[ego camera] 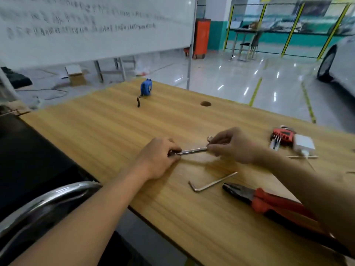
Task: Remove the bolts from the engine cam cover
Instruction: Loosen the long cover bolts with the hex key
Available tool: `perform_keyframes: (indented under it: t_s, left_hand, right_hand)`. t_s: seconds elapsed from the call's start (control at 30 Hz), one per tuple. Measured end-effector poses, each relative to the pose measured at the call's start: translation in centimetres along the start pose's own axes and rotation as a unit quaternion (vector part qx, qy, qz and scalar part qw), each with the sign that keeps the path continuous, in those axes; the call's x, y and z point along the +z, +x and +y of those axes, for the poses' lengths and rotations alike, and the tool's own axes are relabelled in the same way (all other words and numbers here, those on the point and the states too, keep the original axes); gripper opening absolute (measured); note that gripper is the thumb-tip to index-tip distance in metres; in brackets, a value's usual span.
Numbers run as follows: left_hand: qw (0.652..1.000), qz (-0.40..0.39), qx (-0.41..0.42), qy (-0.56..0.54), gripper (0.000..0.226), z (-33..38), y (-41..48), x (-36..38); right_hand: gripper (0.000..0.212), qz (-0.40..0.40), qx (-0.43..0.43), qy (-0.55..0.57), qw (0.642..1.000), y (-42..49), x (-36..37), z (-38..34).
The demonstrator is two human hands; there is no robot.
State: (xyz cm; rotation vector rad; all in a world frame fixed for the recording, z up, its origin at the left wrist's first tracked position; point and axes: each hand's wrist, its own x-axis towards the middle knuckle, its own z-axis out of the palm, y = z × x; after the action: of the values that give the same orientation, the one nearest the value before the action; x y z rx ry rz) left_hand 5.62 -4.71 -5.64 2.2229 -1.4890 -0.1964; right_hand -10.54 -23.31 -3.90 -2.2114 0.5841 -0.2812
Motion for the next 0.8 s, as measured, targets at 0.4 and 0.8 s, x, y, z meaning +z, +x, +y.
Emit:
perform_keyframes:
  t_s: [0.4,0.8]
  left_hand:
    - [0.992,-0.007,-0.050,0.115,0.047,0.8,-1.7,-0.5]
    - [0.997,-0.035,-0.045,0.046,0.054,4.5,-15.3,-9.3]
  right_hand:
    - [0.031,-0.182,-0.111,-0.476,0.853,-6.5,2.0,-6.7]
    - [0.005,-0.197,-0.158,-0.498,0.829,-7.8,7.3,-16.1]
